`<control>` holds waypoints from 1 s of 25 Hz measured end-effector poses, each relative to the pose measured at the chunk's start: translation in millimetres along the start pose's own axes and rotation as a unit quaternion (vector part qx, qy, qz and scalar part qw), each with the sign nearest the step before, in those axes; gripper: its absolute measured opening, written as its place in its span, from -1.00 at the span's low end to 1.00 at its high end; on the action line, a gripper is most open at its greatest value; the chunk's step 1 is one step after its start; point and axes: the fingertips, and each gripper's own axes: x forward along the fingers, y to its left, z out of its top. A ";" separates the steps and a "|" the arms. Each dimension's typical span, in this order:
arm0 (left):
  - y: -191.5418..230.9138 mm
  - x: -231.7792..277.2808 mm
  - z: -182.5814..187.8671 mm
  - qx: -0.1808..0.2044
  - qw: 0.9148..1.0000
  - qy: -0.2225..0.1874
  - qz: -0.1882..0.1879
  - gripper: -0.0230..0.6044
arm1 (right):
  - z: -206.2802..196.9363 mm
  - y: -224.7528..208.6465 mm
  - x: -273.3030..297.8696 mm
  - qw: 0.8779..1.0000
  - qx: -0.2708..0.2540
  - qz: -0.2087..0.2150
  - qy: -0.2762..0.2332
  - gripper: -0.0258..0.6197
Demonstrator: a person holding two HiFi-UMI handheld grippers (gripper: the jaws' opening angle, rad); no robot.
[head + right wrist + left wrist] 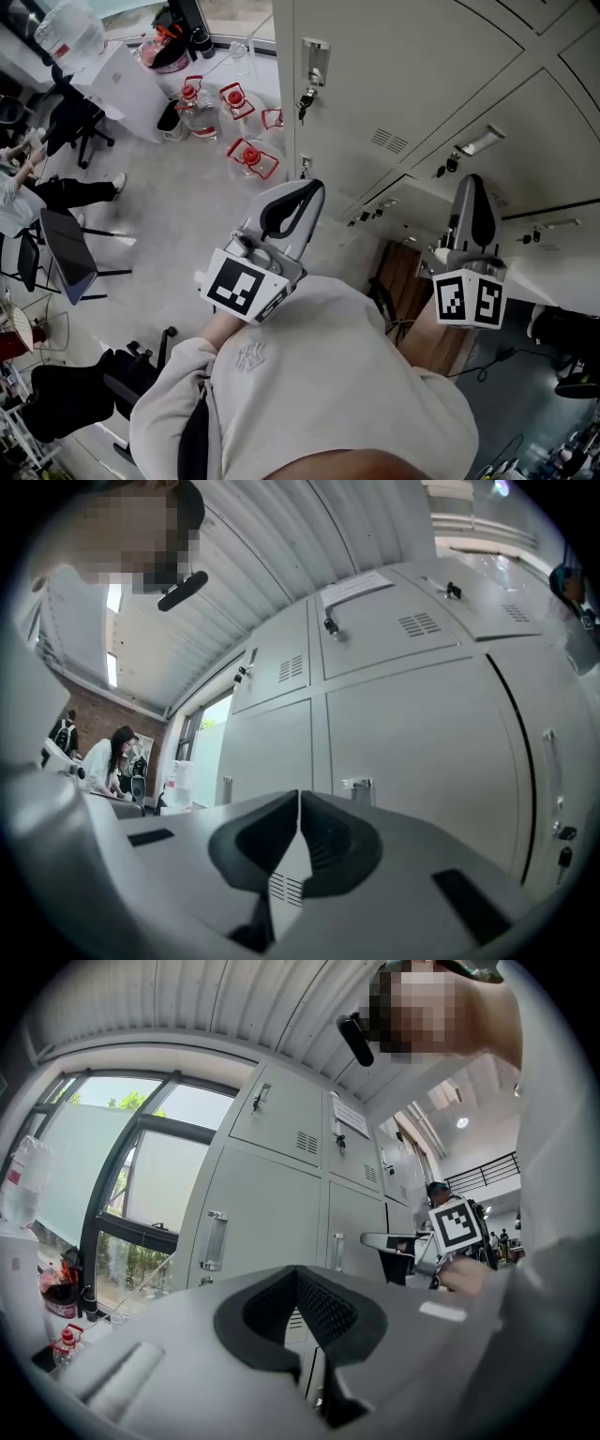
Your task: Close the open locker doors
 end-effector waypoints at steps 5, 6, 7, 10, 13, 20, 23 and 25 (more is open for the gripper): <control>-8.4 -21.1 -8.9 -0.004 1.000 0.020 -0.012 -0.92 | 4.4 28.4 -37.0 1.000 0.011 0.005 -0.008 -0.88; -9.9 -25.4 -10.5 -0.002 1.000 0.021 -0.013 -0.92 | 3.8 33.2 -45.2 1.000 0.014 0.006 -0.008 -0.88; -11.8 -29.4 -11.5 0.002 1.000 0.020 -0.014 -0.92 | 3.1 37.7 -53.3 1.000 0.018 0.008 -0.009 -0.88; -24.4 -41.3 -11.9 0.005 1.000 0.019 -0.017 -0.92 | -0.1 48.2 -76.9 0.999 0.030 0.013 -0.008 -0.88; -45.9 -53.8 -13.4 0.004 1.000 0.019 -0.020 -0.92 | -8.2 57.0 -101.8 0.999 0.041 0.024 0.005 -0.88; -116.1 -74.4 -25.8 -0.013 0.999 0.032 -0.019 -0.92 | -28.2 61.4 -169.3 0.996 0.050 0.057 0.050 -0.88; -152.1 -81.8 -33.4 -0.024 0.999 0.033 -0.025 -0.92 | -34.5 54.5 -201.1 0.995 0.051 0.057 0.066 -0.88; -172.0 -88.1 -38.6 -0.027 0.999 0.033 -0.028 -0.92 | -39.3 51.1 -219.1 0.994 0.052 0.059 0.073 -0.88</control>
